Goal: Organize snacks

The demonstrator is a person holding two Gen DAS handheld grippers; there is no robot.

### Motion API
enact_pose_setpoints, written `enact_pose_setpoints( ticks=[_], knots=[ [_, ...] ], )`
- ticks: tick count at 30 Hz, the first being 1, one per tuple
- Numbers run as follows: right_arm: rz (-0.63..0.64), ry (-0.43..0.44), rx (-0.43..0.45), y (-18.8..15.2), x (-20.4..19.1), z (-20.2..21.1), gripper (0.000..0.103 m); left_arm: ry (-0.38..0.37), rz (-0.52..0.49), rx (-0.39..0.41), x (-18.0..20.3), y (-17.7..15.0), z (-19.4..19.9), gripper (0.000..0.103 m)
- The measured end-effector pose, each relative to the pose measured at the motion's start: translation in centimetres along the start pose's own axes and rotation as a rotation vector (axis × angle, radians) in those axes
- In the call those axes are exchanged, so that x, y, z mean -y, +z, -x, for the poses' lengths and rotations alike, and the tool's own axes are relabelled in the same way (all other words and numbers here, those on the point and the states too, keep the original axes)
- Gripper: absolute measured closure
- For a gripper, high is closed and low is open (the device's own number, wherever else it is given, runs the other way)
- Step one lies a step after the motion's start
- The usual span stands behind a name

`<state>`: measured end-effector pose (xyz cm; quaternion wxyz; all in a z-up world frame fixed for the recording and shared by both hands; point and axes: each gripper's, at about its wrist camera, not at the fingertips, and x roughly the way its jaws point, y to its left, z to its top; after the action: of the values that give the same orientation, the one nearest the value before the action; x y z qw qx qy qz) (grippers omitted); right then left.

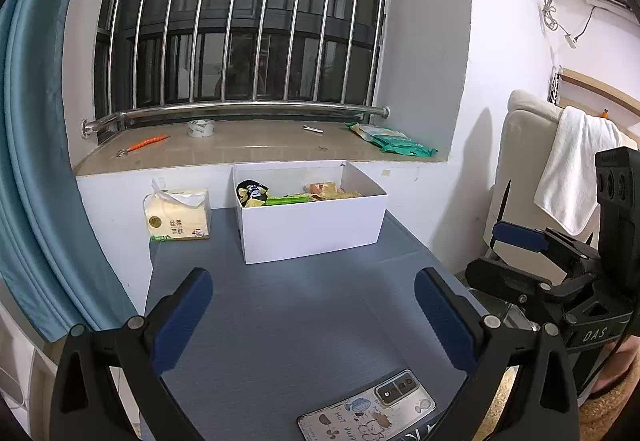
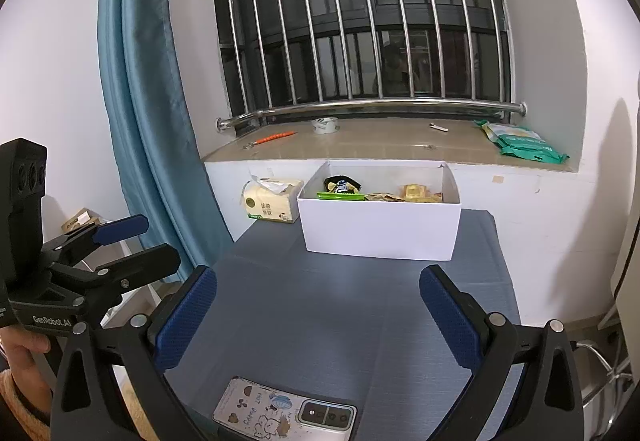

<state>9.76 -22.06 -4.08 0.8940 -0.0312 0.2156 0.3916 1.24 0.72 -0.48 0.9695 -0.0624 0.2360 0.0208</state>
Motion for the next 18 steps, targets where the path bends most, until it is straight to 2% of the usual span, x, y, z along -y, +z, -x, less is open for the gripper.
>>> enact_pose_setpoints(
  ticks=[18],
  knots=[
    [0.0, 0.013, -0.008, -0.1, -0.1, -0.27, 0.0, 0.001, -0.001, -0.004, 0.22, -0.21, -0.09, 0.0]
  ],
)
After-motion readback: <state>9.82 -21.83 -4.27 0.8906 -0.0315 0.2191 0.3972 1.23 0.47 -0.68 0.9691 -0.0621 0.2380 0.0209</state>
